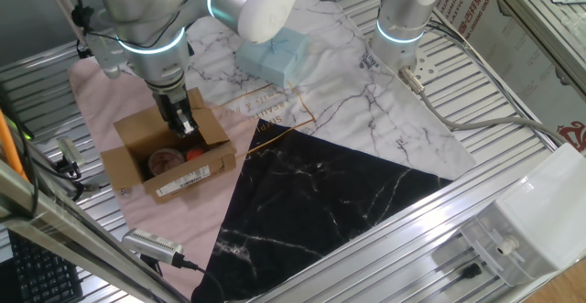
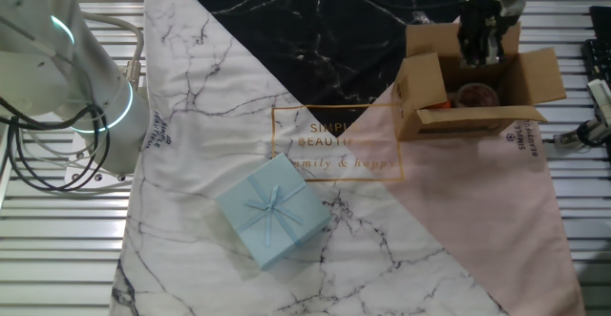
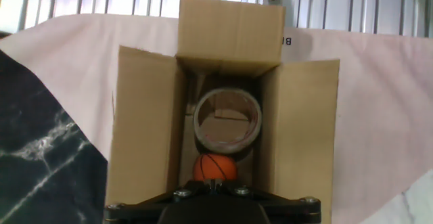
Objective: Cover the box
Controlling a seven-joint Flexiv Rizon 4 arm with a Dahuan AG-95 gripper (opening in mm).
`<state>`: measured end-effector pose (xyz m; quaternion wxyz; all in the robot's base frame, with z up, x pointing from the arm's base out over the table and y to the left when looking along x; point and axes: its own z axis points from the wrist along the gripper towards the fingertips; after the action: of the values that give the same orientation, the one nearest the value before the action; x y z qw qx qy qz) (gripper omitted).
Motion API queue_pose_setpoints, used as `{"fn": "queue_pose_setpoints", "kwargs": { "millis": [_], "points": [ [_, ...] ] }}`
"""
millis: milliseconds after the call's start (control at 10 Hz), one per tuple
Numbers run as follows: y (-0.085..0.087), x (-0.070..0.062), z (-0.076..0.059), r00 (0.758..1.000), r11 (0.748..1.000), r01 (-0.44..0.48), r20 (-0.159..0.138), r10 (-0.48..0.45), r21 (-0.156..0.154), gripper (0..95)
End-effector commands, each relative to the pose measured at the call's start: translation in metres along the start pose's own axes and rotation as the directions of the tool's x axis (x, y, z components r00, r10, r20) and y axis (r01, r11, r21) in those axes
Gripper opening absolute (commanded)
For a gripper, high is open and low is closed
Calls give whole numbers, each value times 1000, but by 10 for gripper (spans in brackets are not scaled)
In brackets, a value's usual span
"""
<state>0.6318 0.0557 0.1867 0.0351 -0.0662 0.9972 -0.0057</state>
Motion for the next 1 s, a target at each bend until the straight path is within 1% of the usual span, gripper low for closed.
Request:
{"fn": "queue_pose_setpoints", "kwargs": {
  "millis": [100, 700, 1000],
  "points": [
    [-2, -6, -1, 1000, 1000, 10, -7, -10, -5, 0],
    [-1, -25, 1, 1000, 1000, 14, -5, -14, -7, 0],
    [-4, -26, 6, 1000, 1000, 24, 11, -24, -10, 0]
  ]
}}
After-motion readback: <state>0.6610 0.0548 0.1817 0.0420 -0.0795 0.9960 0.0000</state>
